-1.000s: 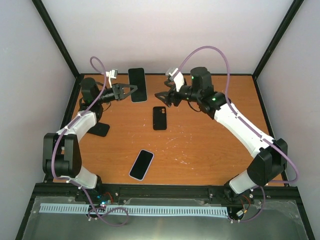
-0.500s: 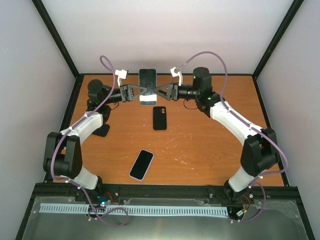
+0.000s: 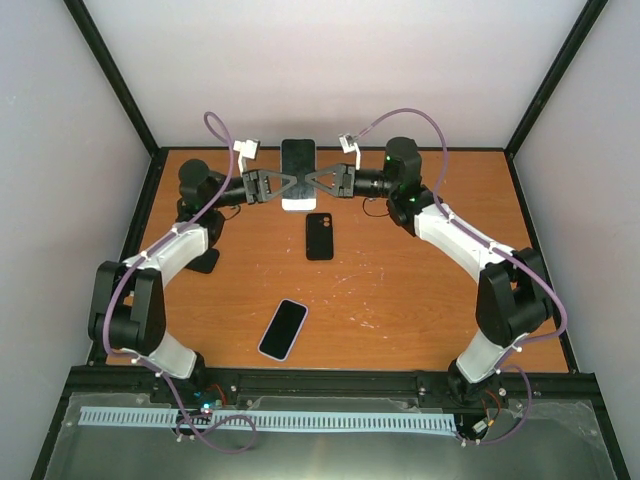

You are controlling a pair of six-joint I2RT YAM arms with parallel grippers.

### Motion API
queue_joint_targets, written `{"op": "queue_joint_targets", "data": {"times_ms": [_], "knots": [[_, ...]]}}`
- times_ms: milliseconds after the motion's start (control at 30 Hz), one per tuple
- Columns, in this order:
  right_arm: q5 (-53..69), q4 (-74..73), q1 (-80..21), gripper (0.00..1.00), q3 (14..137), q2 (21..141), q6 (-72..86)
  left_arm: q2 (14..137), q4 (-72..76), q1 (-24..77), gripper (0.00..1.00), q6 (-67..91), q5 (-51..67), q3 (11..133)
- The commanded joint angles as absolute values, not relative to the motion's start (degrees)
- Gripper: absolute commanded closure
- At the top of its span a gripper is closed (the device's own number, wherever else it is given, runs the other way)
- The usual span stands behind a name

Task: Take the phone out of the phone case
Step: Place the phone at the center of the board.

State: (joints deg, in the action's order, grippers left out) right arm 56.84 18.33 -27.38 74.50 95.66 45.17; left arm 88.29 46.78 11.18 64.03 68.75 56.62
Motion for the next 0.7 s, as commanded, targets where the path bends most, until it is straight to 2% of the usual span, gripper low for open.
{"op": "queue_joint_targets", "data": {"times_ms": [0, 100, 200, 267, 333, 367, 533, 667], "knots": [[58.0, 21.1, -27.4, 0.72, 74.3, 96.1, 46.7, 89.0, 50.8, 12.0, 0.99, 64.4, 68.2, 57.7], [58.0, 21.5, -27.6, 0.76, 74.3, 96.1, 46.9, 89.3, 50.2, 12.2, 0.99, 64.0, 68.2, 57.9], [58.4, 22.2, -27.6, 0.87, 74.4, 96.5, 47.7, 89.3, 48.6, 12.3, 0.99, 63.1, 68.2, 58.1], [58.7, 22.0, -27.3, 0.96, 74.4, 96.4, 47.6, 89.2, 45.1, 12.3, 0.95, 61.2, 68.4, 58.6], [59.1, 21.2, -26.8, 0.97, 74.2, 96.1, 47.1, 89.0, 38.8, 12.0, 0.90, 57.3, 68.4, 59.9], [59.1, 20.2, -26.4, 0.97, 74.1, 95.7, 46.3, 88.8, 35.9, 11.7, 0.86, 55.4, 68.2, 60.4], [59.3, 11.7, -24.2, 0.97, 74.5, 94.1, 38.5, 88.2, 31.4, 8.6, 0.54, 51.4, 69.2, 60.0], [60.9, 6.3, -21.5, 0.97, 73.9, 94.3, 34.9, 87.4, 23.3, 6.9, 0.38, 43.8, 69.2, 61.1]]}}
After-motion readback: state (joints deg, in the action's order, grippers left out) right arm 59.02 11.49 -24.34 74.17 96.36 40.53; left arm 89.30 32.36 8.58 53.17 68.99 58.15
